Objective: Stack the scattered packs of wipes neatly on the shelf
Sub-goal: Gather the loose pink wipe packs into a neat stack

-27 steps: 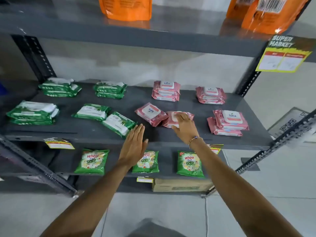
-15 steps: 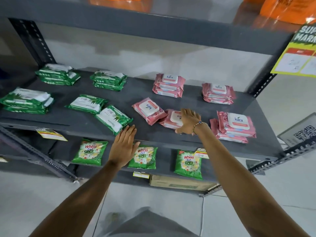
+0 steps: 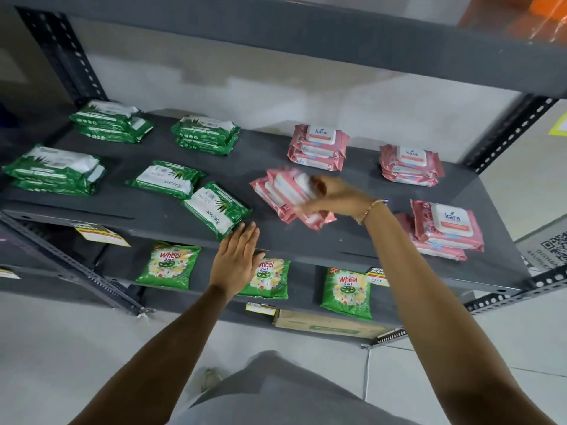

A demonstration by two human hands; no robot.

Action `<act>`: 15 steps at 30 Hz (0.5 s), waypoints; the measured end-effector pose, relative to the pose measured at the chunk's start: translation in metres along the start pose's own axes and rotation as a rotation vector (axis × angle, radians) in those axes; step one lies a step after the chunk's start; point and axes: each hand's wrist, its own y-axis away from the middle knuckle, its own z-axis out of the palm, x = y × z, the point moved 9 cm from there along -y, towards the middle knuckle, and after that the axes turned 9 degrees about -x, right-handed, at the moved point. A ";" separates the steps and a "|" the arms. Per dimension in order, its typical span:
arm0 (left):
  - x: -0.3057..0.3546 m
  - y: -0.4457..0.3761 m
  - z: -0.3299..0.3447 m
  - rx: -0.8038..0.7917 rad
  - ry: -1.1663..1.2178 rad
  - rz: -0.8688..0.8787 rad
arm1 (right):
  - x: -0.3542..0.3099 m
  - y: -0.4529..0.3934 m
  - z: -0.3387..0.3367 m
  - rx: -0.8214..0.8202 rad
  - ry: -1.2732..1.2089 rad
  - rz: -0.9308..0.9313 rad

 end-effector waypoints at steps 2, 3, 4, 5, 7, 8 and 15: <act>-0.001 -0.001 0.001 0.012 -0.012 0.006 | -0.007 -0.016 -0.006 0.204 -0.024 0.023; -0.001 -0.001 0.001 0.023 -0.015 0.011 | -0.007 -0.023 -0.011 0.311 0.027 0.056; -0.001 -0.002 0.002 0.031 -0.017 0.018 | -0.009 -0.027 -0.014 0.398 0.104 0.104; -0.001 -0.003 0.002 0.045 -0.023 0.026 | -0.010 -0.030 -0.015 0.459 0.181 0.147; -0.003 -0.005 0.004 0.072 -0.029 0.038 | -0.011 -0.036 -0.012 0.510 0.270 0.211; -0.004 -0.006 0.005 0.078 -0.027 0.043 | -0.012 -0.039 -0.009 0.515 0.298 0.224; 0.007 0.000 -0.011 0.169 0.279 -0.027 | -0.010 -0.045 -0.001 0.463 0.323 0.237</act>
